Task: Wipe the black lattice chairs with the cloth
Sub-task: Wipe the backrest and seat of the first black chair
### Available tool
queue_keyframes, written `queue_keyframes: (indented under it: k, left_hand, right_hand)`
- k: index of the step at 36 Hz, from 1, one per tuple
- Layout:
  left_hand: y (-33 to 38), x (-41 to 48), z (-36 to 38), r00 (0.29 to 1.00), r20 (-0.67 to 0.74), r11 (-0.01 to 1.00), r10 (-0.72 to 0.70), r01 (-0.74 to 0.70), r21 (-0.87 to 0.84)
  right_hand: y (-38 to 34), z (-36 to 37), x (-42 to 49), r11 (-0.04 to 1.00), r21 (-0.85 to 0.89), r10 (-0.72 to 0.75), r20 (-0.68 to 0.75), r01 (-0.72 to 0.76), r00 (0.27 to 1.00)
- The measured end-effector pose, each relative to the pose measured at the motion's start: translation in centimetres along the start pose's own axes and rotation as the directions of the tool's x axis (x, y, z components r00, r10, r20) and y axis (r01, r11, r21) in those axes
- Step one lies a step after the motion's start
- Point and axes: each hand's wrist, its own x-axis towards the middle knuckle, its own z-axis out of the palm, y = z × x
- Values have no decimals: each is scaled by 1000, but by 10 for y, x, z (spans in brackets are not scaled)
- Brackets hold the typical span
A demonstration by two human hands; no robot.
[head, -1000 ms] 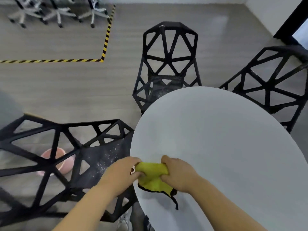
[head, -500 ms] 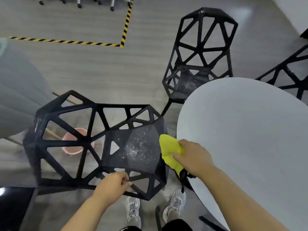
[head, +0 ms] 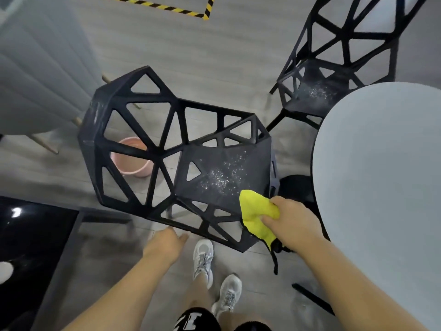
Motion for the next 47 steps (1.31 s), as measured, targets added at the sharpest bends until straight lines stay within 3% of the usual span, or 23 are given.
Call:
queue_keyframes:
  k: [7, 14, 18, 23, 27, 32, 38, 47]
  left_hand:
    - [19, 34, 29, 987, -81, 920, -136, 95, -380]
    - [29, 62, 55, 923, -189, 661, -336, 88, -745]
    - [34, 66, 72, 892, -191, 508, -409, 49, -860]
    - [27, 92, 81, 853, -59, 284, -519, 107, -953]
    - [28, 111, 78, 890, -52, 174, -454, 32, -984]
    - [23, 112, 87, 872, -175, 221, -458, -79, -972]
    - [-3, 118, 81, 877, -203, 183, -436, -134, -974]
    - [-87, 119, 40, 865, -279, 318, -418, -148, -937]
  right_hand:
    - [9, 33, 20, 999, -30, -39, -28, 38, 999]
    - [18, 66, 40, 998, -24, -52, -35, 52, 998]
    - [18, 85, 53, 999, 1, -45, -42, 45, 998]
    - [14, 103, 70, 999, 6, -44, -44, 45, 998]
    - [8, 117, 80, 1000, 25, -15, -36, 16, 999]
    - [-1, 130, 86, 1000, 21, -7, -46, 8, 999]
    - [-14, 132, 91, 1000, 8, -20, -67, 21, 998]
    - [-58, 138, 93, 995, -26, -98, -88, 96, 991]
